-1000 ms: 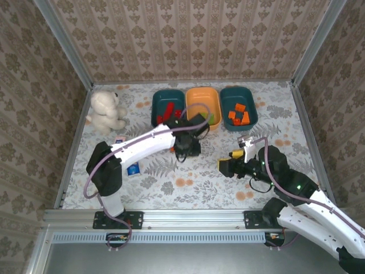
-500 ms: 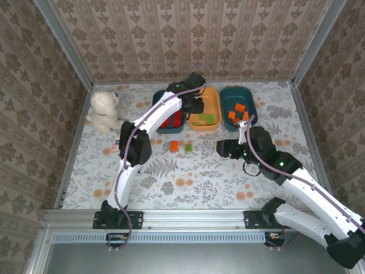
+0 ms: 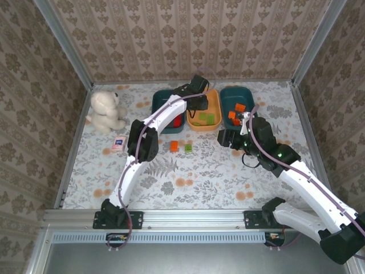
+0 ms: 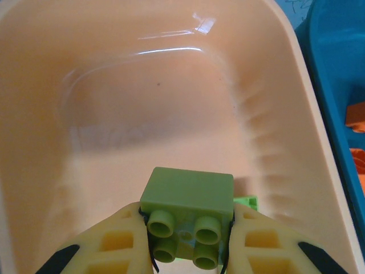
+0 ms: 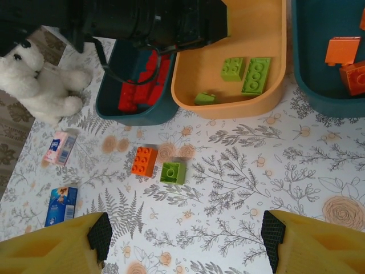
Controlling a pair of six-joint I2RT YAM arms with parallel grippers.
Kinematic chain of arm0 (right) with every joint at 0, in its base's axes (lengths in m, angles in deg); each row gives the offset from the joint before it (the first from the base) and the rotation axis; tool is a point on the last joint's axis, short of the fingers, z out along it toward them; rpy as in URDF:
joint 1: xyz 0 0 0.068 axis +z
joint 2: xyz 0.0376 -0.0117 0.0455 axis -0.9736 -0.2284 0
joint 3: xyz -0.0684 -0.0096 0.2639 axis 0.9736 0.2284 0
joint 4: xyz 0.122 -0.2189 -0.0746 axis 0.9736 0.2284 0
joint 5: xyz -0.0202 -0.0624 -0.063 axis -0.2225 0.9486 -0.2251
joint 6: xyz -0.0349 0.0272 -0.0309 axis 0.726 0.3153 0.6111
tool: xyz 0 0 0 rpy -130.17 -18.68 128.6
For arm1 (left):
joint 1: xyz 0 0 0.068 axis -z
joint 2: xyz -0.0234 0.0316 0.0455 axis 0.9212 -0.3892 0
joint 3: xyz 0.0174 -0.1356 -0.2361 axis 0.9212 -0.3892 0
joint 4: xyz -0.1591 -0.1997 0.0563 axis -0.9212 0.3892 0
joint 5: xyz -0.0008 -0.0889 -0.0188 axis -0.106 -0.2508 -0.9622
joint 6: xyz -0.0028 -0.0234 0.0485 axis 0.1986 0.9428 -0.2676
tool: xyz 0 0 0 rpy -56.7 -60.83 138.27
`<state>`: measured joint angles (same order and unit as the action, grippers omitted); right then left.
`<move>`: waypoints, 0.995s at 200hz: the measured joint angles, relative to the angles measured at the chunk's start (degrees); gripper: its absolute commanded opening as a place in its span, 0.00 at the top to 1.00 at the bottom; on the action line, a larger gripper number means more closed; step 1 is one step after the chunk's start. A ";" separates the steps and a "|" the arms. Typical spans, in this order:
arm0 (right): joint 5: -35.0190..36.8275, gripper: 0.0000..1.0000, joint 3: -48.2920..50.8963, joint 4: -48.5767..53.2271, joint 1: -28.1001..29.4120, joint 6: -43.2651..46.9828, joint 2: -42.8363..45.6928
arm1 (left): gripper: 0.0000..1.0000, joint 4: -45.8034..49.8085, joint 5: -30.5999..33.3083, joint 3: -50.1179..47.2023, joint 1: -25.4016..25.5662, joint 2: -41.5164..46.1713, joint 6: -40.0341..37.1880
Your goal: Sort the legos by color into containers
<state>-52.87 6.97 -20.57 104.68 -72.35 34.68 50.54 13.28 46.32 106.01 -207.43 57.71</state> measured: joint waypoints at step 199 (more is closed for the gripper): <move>1.36 0.30 -4.63 1.97 6.01 7.82 -10.34 | 0.31 -2.08 -3.48 -7.82 -0.68 11.61 6.19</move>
<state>-51.52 2.33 -18.60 110.69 -64.52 24.34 48.46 9.81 38.50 105.34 -195.82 63.89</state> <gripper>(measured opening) 0.699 0.688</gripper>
